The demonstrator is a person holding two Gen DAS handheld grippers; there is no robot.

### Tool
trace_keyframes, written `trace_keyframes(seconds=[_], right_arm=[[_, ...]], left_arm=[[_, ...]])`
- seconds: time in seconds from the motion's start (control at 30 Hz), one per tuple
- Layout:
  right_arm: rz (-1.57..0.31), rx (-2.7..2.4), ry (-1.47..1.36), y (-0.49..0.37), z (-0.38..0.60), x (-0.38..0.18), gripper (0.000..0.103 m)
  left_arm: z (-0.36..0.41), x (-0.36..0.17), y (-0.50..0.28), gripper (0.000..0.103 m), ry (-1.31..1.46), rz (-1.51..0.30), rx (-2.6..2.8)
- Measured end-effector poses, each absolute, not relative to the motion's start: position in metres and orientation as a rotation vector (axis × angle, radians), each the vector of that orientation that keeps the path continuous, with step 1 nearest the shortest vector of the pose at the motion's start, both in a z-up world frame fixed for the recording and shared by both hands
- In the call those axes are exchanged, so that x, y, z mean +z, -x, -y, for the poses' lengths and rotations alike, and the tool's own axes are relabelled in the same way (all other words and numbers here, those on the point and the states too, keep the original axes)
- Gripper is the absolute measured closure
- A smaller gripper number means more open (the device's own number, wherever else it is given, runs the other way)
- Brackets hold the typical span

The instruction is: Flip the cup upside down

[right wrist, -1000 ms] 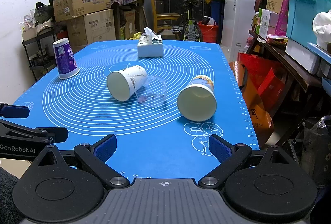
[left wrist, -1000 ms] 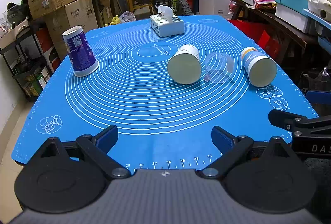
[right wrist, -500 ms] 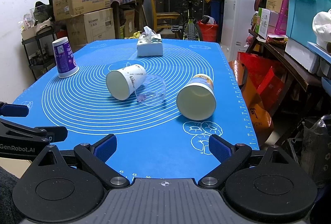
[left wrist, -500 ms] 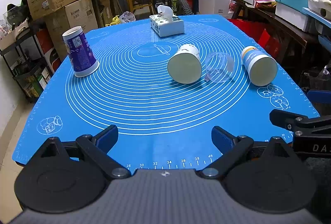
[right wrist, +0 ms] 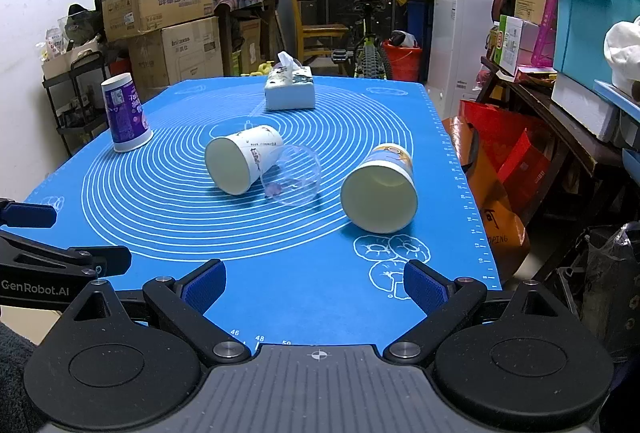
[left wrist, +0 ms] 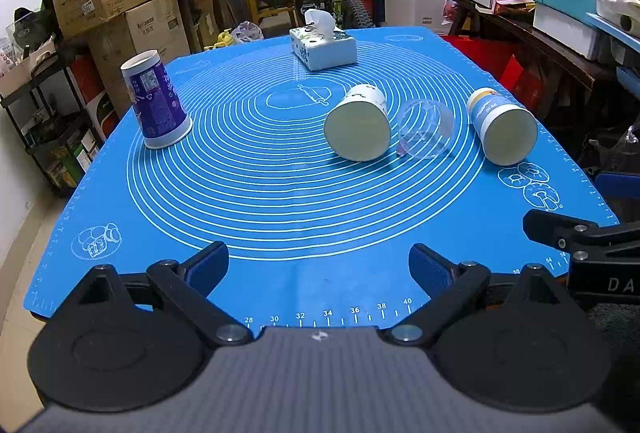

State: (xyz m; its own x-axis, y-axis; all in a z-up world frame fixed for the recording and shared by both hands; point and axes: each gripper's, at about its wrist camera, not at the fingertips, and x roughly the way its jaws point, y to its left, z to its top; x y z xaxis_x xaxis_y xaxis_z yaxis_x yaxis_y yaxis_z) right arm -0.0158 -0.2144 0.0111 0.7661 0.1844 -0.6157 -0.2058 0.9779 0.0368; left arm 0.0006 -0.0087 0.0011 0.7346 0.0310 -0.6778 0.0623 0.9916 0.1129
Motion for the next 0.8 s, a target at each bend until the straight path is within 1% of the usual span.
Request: trace_keyframes(seconds=[0.4,0.8], right_arm=[[-0.635,0.206,0.035,0.009,0.220,0.020,0.007],[-0.563,0.187,0.045,-0.036,0.231,0.033,0.008]], left_arm=[[0.011,0.007,-0.014,0.007,-0.161,-0.724,-0.017],[0.017,0.017,-0.083,0.007,-0.177,-0.694,-0.043]])
